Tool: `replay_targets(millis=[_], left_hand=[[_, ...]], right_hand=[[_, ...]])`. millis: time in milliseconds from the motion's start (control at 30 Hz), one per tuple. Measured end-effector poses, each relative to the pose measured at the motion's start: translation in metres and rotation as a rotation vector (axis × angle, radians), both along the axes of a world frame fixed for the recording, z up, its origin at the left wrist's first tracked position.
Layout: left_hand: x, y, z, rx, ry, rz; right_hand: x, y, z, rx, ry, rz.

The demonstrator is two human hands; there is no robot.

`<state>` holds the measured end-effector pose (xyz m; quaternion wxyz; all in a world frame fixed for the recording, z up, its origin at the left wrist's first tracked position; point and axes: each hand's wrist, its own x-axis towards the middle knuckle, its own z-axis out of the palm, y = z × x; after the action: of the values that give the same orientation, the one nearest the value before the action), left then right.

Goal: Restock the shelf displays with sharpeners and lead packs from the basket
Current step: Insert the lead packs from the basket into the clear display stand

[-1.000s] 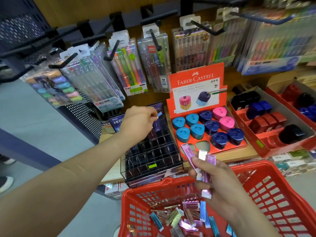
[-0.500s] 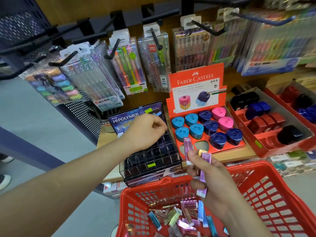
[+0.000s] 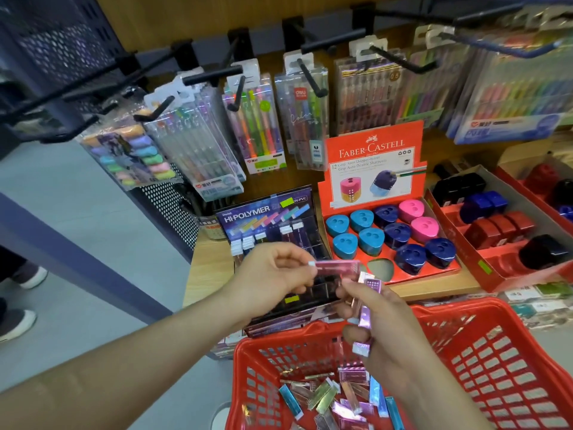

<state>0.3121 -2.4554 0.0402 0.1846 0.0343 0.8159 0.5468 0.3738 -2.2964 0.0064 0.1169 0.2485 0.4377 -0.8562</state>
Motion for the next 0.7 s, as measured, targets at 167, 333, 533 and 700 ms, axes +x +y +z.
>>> replay_targets(millis=[167, 333, 533, 700], left_hand=[[-0.037, -0.033, 0.004, -0.208, 0.243, 0.200], [-0.057, -0.034, -0.009, -0.534, 0.439, 0.114], [-0.064, -0.018, -0.009, -0.753, 0.596, -0.013], [-0.070, -0.008, -0.015, -0.848, 0.610, -0.098]], right_hand=[[-0.003, 0.008, -0.001, -0.325, -0.055, -0.080], [0.002, 0.008, 0.002, -0.315, -0.076, -0.026], [0.004, 0.010, -0.004, -0.242, -0.057, -0.012], [0.004, 0.012, -0.001, -0.249, -0.066, 0.028]])
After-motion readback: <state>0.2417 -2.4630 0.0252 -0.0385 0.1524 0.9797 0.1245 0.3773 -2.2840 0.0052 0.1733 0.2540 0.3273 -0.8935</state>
